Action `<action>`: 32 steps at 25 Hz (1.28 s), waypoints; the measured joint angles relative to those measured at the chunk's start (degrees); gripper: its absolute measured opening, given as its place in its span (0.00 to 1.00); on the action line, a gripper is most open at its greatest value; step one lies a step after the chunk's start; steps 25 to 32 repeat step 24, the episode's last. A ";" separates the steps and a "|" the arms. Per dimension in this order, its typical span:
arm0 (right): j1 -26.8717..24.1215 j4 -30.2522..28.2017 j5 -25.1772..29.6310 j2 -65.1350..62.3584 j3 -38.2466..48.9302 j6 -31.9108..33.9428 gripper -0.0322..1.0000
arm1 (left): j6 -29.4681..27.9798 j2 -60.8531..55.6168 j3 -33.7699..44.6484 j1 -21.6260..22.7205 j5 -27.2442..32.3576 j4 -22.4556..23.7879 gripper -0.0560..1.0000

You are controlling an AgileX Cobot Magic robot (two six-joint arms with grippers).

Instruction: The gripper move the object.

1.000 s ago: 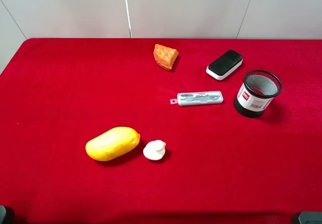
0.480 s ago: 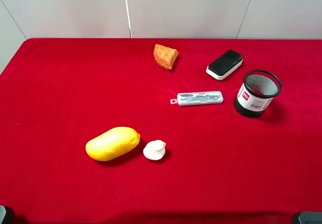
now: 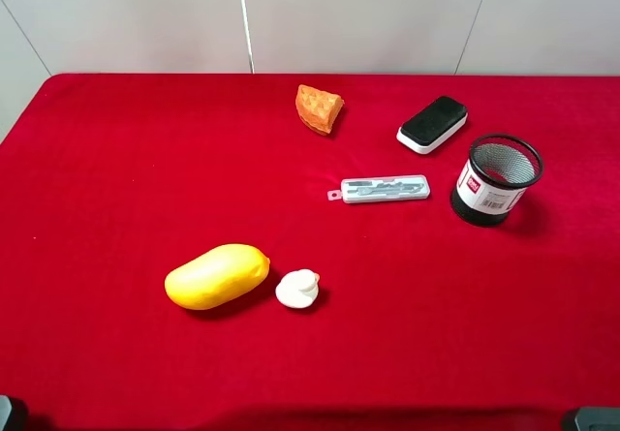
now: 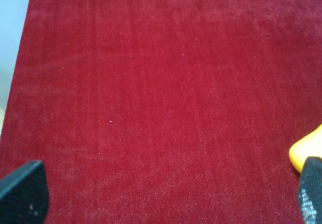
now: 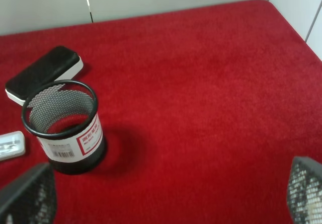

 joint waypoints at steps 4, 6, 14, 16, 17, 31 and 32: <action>0.00 0.00 0.07 0.00 0.00 0.00 0.70 | 0.00 0.00 0.00 0.00 0.00 0.15 0.98; 0.00 0.00 0.07 0.00 0.00 0.00 0.70 | 0.00 0.00 0.00 0.00 0.00 0.15 0.98; 0.00 0.00 0.07 0.00 0.00 0.00 0.70 | 0.00 0.00 0.00 0.00 0.00 0.20 0.98; 0.00 0.00 0.07 0.00 0.00 0.00 0.70 | 0.00 0.00 0.00 0.00 0.00 0.20 0.98; 0.00 0.00 0.07 0.00 0.00 0.00 0.70 | 0.00 0.00 0.00 0.00 0.00 0.20 0.98; 0.00 0.00 0.07 0.00 0.00 0.00 0.70 | 0.12 0.00 0.00 0.00 0.00 0.20 0.98; 0.00 0.00 0.07 0.00 0.00 0.00 0.70 | 0.12 0.00 0.00 0.00 0.00 0.20 0.98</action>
